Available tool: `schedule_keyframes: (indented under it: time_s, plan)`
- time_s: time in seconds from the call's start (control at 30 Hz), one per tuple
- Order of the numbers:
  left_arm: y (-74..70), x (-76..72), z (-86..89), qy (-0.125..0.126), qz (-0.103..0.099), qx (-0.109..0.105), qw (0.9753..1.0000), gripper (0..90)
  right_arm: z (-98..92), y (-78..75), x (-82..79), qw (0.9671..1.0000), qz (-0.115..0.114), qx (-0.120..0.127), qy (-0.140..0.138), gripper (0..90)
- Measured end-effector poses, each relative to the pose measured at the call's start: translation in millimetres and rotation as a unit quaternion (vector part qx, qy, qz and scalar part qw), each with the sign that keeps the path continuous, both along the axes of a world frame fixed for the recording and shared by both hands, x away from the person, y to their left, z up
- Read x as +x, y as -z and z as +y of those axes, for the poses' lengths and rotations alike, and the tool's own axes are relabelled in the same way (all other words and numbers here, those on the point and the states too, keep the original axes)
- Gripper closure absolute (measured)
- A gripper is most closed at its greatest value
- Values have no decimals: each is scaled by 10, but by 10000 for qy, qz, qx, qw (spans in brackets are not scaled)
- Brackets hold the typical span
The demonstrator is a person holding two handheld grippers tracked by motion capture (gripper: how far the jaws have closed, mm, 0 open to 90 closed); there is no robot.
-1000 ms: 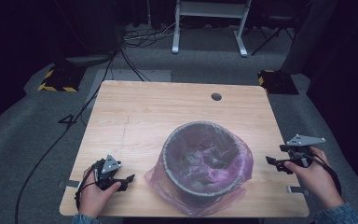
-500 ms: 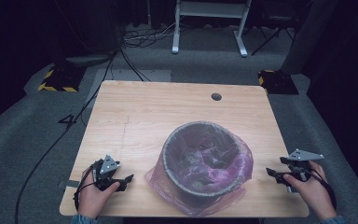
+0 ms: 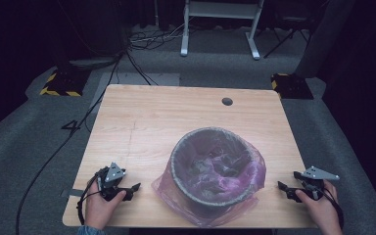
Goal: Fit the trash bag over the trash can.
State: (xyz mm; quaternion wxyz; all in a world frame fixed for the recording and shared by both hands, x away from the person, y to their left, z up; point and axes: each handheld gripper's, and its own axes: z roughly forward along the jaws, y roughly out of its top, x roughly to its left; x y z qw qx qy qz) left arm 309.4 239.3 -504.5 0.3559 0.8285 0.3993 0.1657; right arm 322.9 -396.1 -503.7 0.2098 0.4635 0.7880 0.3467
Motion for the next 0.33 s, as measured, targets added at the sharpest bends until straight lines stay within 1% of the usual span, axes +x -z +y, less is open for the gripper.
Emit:
schedule_keyframes:
  time_s: [0.1, 0.17, 0.23, 0.33]
  plan:
    - [1, 5, -2, -54, 4, -17, 10000, 211, 0, 1, 2, 10000, 8, 5, 0, 173]
    - [2, 15, 0, -140, 2, -23, 9999, 211, 1, 1, 3, 10000, 11, 16, 8, 170]
    - [1, 22, 1, -188, 14, -27, 9998, 211, 6, 4, 12, 10000, 20, -3, 56, 143]
    - [4, 25, -2, -245, 16, -25, 9997, 201, 14, 5, 22, 10000, 27, -16, 78, 134]
